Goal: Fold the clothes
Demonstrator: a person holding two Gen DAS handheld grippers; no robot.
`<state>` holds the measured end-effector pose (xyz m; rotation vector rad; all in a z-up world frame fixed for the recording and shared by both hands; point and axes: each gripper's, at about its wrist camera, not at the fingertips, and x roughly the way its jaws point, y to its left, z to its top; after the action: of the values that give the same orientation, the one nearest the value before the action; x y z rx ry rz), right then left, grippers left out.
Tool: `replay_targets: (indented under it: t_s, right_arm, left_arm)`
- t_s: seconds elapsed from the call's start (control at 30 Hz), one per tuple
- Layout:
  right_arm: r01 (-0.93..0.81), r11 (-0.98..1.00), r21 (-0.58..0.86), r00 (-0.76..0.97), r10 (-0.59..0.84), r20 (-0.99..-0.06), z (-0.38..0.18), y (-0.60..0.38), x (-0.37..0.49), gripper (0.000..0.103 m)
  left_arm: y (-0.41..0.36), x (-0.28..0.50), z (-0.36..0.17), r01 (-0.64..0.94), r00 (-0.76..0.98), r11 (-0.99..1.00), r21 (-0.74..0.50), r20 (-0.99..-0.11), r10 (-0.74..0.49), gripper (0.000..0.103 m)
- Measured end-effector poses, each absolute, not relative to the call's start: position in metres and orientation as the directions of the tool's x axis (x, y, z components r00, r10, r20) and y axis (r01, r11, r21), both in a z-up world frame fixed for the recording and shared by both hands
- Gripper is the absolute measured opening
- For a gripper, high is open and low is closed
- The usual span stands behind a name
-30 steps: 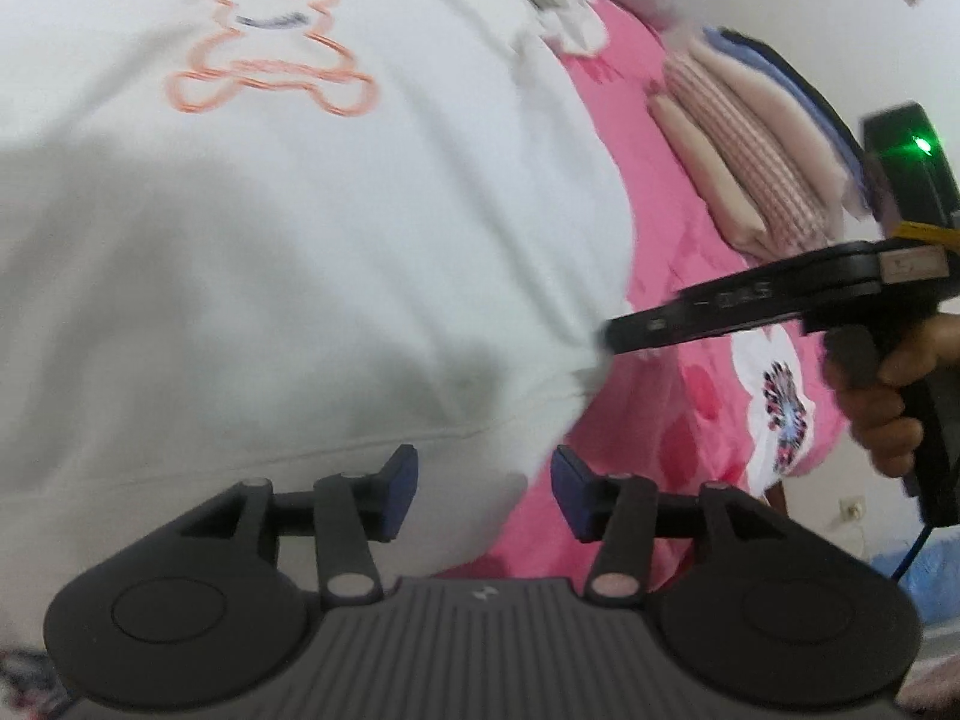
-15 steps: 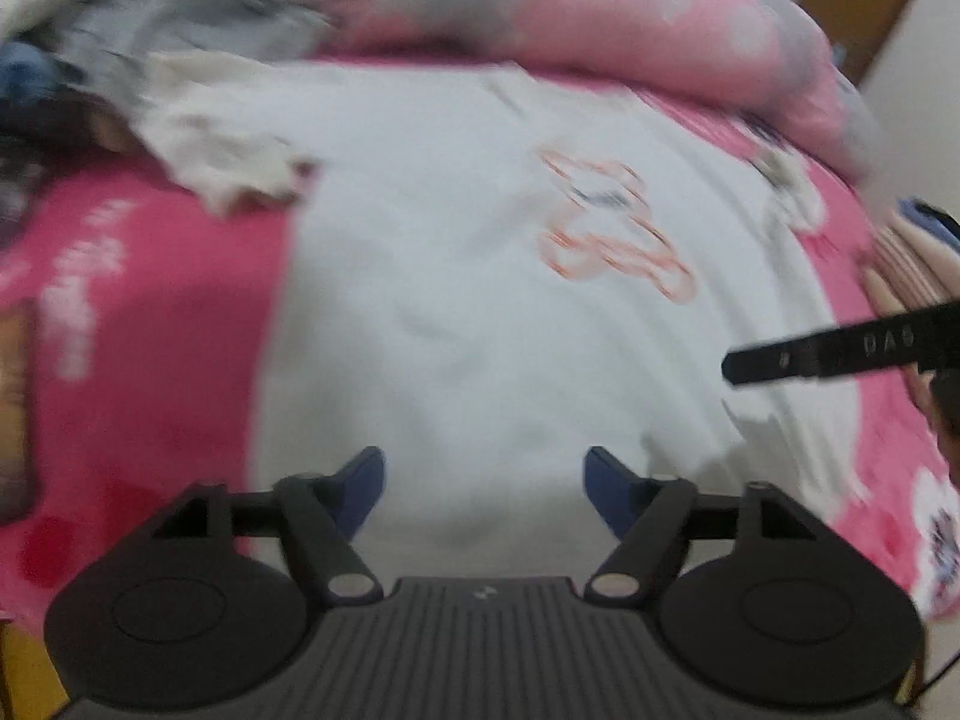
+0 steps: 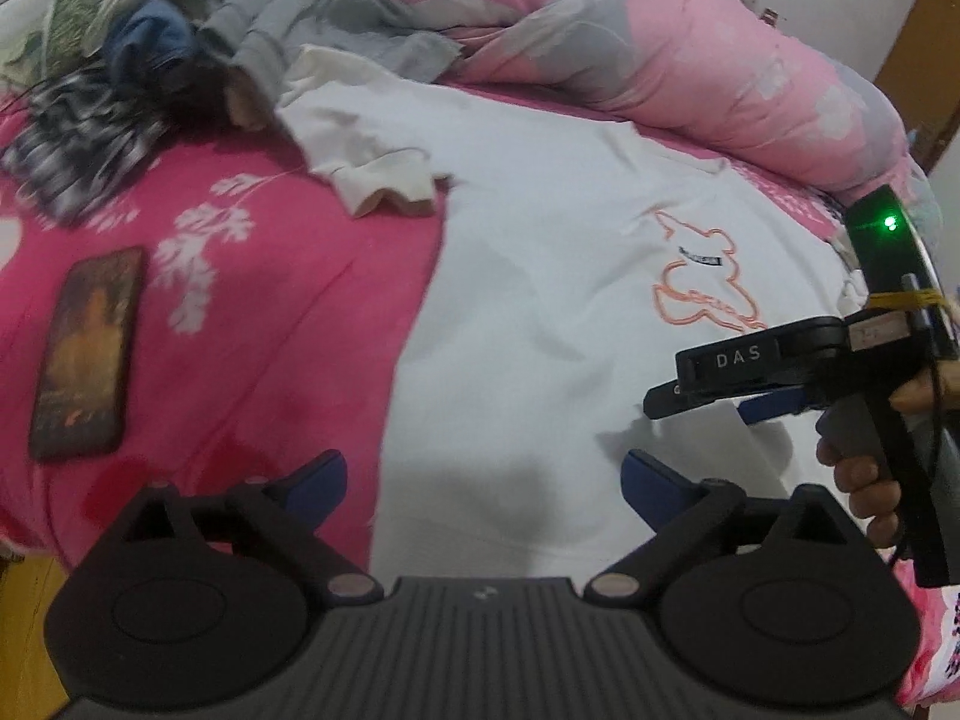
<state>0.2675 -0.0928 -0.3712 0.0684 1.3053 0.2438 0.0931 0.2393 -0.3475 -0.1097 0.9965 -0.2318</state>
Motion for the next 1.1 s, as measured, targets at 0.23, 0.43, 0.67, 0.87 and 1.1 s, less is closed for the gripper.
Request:
replay_targets:
  t_s: [0.23,0.43,0.67,0.87,1.1]
  right_arm:
    - [-0.141,0.980,0.141,0.251,0.173,-0.952,-0.383,-0.084,0.262,0.102]
    - [-0.144,0.981,0.127,0.257,0.161,-0.953,-0.383,-0.085,0.260,0.102]
    - [-0.108,0.963,0.247,0.228,0.266,-0.937,-0.379,-0.109,0.267,0.102]
    - [-0.175,0.938,0.298,0.173,0.327,-0.929,-0.379,-0.123,0.272,0.102]
    - [-0.272,0.925,0.264,0.125,0.306,-0.944,-0.375,-0.118,0.273,0.102]
  left_arm:
    - [0.251,0.089,-0.353,0.071,0.509,0.975,-0.211,-0.833,-0.218,0.102]
    - [0.257,0.091,-0.359,0.002,0.489,0.972,-0.235,-0.848,-0.206,0.102]
    - [0.251,0.094,-0.363,-0.064,0.478,0.983,-0.173,-0.870,-0.122,0.101]
    - [0.244,0.103,-0.369,-0.094,0.446,0.990,-0.109,-0.893,-0.056,0.086]
    - [0.256,0.116,-0.383,-0.116,0.405,0.982,-0.151,-0.909,-0.093,0.061]
